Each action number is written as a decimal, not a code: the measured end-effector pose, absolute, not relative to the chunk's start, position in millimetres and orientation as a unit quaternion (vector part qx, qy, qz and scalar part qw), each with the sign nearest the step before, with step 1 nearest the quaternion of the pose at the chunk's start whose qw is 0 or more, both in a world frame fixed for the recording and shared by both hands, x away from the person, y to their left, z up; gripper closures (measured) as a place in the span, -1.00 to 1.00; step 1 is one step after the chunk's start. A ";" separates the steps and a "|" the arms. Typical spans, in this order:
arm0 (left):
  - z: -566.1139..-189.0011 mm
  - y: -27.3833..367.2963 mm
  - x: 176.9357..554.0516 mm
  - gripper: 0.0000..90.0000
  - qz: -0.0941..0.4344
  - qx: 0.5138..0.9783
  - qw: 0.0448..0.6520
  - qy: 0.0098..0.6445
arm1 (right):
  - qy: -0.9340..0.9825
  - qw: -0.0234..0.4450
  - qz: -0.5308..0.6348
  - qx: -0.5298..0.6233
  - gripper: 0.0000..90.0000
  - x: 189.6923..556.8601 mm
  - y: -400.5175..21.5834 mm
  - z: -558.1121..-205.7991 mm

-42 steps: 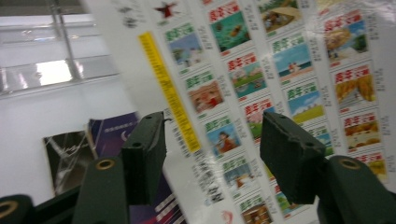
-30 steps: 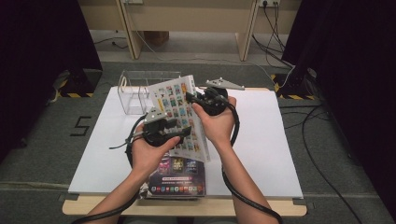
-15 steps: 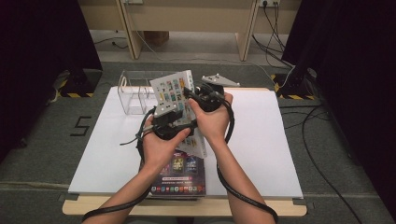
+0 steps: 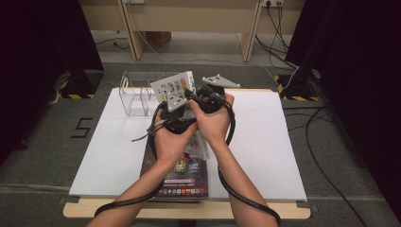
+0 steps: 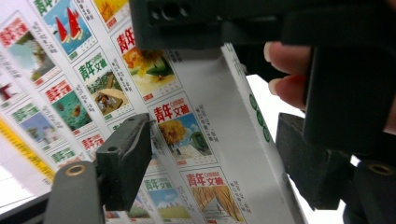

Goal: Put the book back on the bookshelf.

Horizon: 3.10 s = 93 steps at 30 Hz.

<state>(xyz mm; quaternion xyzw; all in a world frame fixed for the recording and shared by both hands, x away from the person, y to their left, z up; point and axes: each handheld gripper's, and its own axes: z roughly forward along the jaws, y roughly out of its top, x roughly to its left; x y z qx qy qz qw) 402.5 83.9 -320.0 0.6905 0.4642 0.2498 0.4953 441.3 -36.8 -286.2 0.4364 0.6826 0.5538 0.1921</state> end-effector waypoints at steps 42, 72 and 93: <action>-325.3 169.5 383.1 0.65 0.142 0.726 0.462 0.490 | 0.734 0.162 0.544 0.373 0.45 425.9 -15.9 -278.8; -326.7 219.0 397.6 0.66 0.109 0.710 0.485 0.500 | 0.709 0.149 0.532 0.438 0.45 422.8 -109.0 -314.0; -274.2 267.3 437.2 0.65 0.146 0.687 0.458 0.545 | 0.704 0.155 0.484 0.496 0.46 420.4 -169.6 -359.0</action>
